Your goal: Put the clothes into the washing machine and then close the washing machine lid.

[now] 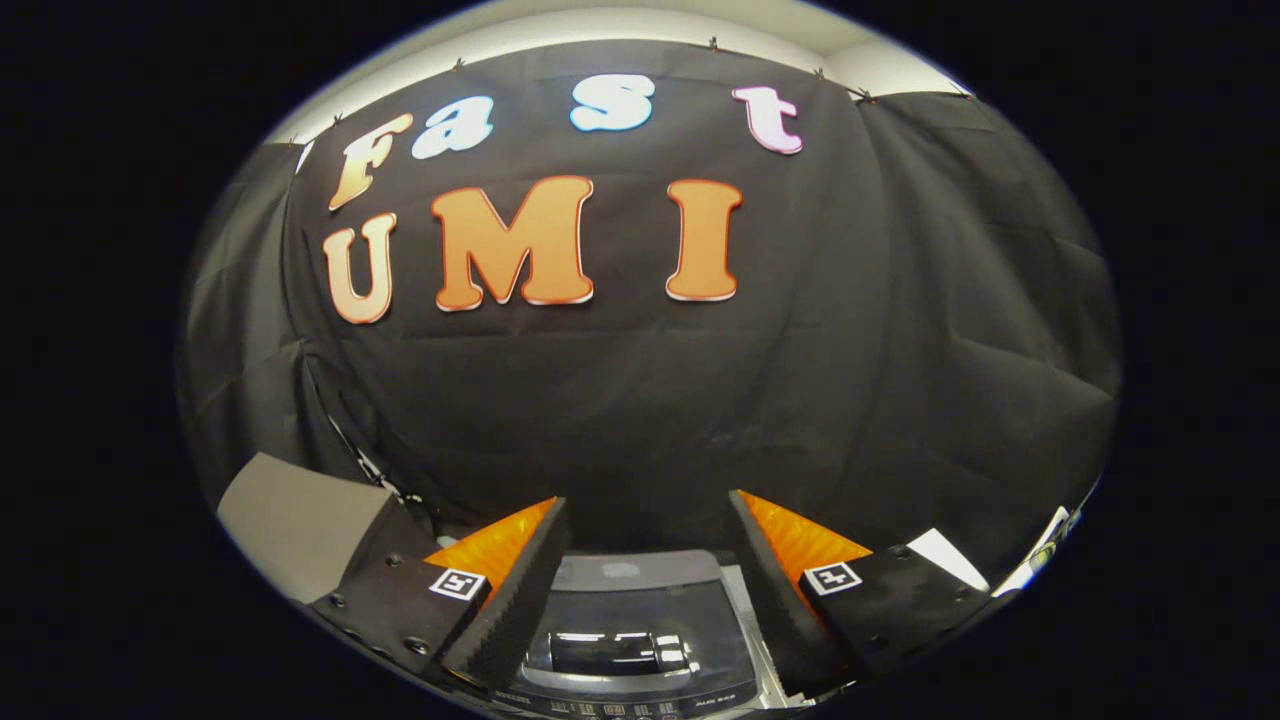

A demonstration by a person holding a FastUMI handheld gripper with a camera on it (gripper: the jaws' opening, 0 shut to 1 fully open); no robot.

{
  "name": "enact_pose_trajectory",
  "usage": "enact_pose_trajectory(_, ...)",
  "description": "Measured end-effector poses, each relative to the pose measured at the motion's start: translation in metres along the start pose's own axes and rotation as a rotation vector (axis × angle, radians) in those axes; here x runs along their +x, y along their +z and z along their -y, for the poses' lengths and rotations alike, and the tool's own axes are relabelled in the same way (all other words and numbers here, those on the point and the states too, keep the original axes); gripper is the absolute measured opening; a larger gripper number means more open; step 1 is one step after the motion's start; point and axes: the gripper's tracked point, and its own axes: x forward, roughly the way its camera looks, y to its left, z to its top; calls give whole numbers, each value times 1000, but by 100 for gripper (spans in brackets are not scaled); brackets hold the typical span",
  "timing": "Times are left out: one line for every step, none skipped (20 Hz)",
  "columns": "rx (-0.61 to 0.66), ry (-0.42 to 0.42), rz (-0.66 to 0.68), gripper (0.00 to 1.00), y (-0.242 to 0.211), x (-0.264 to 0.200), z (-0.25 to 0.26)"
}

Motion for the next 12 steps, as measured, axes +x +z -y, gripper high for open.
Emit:
enact_pose_trajectory(1, -7, 17, 100, 11, -4, 4)
enact_pose_trajectory(3, -16, 29, 100, 20, -8, 8)
enact_pose_trajectory(-3, -27, 38, 100, 28, -14, 12)
enact_pose_trajectory(-13, -36, 54, 100, 38, -21, 17)
enact_pose_trajectory(-24, -41, 73, 99, 46, -26, 19)
enact_pose_trajectory(-35, -46, 88, 99, 53, -29, 19)
enact_pose_trajectory(-43, -53, 96, 100, 57, -32, 21)
enact_pose_trajectory(-45, -54, 100, 99, 58, -34, 22)
enact_pose_trajectory(-40, -50, 101, 99, 58, -35, 21)
enact_pose_trajectory(-31, -46, 100, 99, 57, -35, 21)
enact_pose_trajectory(-20, -42, 100, 99, 57, -35, 20)
enact_pose_trajectory(-9, -43, 105, 99, 58, -36, 22)
